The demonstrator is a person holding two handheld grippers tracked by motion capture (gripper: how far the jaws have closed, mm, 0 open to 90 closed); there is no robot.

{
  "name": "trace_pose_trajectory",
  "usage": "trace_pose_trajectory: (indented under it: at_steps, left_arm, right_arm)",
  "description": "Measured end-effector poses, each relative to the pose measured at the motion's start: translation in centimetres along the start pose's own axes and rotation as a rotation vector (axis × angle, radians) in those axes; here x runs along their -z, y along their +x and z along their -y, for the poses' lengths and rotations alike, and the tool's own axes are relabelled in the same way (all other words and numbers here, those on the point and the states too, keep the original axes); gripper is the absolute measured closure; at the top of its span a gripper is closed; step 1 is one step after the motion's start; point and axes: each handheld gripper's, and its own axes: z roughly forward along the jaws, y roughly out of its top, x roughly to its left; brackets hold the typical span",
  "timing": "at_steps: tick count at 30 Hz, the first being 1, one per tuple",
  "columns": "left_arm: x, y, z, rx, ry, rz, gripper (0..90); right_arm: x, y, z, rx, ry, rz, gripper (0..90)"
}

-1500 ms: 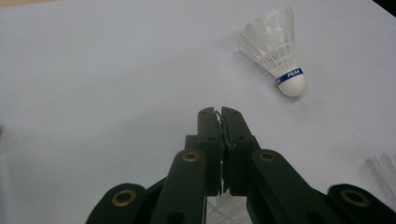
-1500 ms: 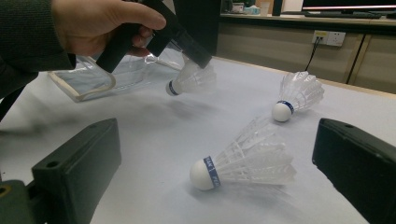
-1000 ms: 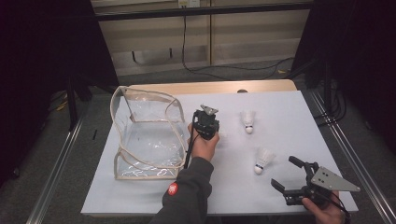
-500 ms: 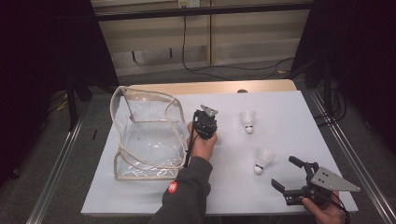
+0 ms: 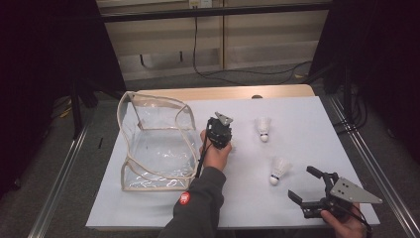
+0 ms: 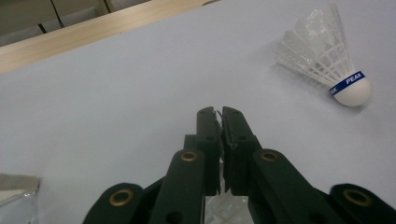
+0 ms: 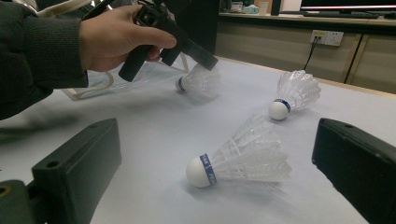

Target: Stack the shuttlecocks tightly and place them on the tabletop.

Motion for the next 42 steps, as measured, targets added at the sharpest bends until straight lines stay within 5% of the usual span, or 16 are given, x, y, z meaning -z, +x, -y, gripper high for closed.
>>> trace_pose_trajectory:
  at_steps: [42]
  left_arm:
    - [-0.06, -0.15, 0.05, 0.012, 0.015, 0.024, 81.4]
  right_arm:
    - [-0.02, 0.08, 0.0, 0.005, 0.003, -0.002, 1.1]
